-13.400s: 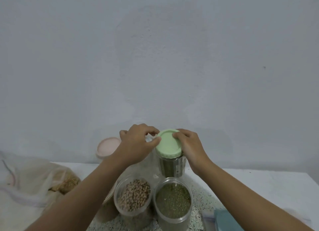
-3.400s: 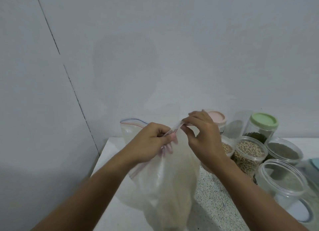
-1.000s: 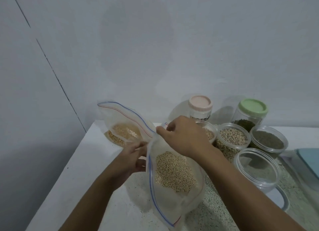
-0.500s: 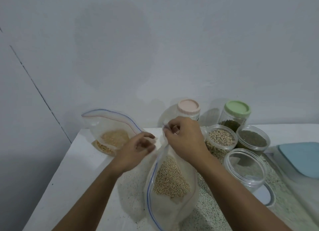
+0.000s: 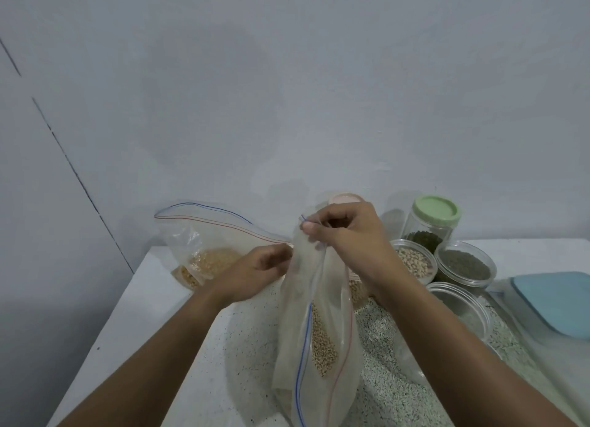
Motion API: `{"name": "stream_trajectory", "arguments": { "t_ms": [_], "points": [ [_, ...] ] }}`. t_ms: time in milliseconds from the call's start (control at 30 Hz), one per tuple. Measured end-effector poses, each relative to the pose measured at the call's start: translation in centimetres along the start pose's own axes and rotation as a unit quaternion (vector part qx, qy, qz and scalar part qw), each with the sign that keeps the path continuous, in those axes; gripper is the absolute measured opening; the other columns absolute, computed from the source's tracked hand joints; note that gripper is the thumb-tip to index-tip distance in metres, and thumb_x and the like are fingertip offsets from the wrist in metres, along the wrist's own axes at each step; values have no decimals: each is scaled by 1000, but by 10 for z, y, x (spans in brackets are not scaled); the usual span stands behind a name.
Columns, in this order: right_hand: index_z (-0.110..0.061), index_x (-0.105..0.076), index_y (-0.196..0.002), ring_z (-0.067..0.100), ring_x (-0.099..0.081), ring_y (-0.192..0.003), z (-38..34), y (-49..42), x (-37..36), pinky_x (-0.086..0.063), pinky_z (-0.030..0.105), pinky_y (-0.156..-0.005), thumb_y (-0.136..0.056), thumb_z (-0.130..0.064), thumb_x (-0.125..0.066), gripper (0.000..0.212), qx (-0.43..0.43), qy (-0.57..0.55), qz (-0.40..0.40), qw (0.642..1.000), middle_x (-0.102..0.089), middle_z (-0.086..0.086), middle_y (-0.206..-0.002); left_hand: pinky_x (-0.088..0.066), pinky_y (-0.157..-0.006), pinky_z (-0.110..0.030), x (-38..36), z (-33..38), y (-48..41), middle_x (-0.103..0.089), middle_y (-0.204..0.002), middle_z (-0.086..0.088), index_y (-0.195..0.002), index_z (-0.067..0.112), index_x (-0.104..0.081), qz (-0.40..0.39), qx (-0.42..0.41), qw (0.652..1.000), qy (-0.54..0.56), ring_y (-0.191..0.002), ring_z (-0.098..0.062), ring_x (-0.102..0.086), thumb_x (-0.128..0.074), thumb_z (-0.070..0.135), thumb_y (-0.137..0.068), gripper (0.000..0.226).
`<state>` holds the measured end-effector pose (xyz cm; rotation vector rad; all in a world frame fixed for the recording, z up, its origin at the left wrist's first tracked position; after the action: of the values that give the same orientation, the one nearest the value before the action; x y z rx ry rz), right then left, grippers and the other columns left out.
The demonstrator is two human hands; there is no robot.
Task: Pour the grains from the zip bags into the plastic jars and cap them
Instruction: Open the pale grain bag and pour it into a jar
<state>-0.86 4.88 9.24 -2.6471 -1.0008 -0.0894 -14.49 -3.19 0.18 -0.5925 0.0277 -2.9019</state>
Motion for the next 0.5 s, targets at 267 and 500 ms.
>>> {"name": "stream_trajectory", "arguments": {
  "t_ms": [267, 500],
  "points": [
    [-3, -77, -72, 9, -62, -56, 9, -7, 1, -50, 23, -60, -83, -3, -78, 11, -40, 58, -16, 997, -71, 3, -60, -54, -94, -36, 10, -27, 31, -72, -104, 3, -109, 14, -70, 39, 24, 999, -13, -101, -12, -67, -55, 19, -105, 17],
    [-16, -47, -85, 25, -50, -62, 23, -10, -12, -40, 35, -56, -70, -7, -72, 31, 10, 280, -17, 960, -58, 3, -74, -56, -86, -31, 54, -31, 48, -73, -101, 13, -102, 29, -74, 202, 23, 970, -131, -98, -6, -68, -65, 26, -99, 10]
  ]
}}
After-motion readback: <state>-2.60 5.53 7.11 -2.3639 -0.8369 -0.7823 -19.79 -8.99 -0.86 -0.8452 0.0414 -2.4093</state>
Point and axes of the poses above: each hand's wrist, its own y-axis away from the middle knuckle, its own x-axis out of the back of the hand, z = x × y, the point moved 7 cm from there along -y, towards the middle knuckle
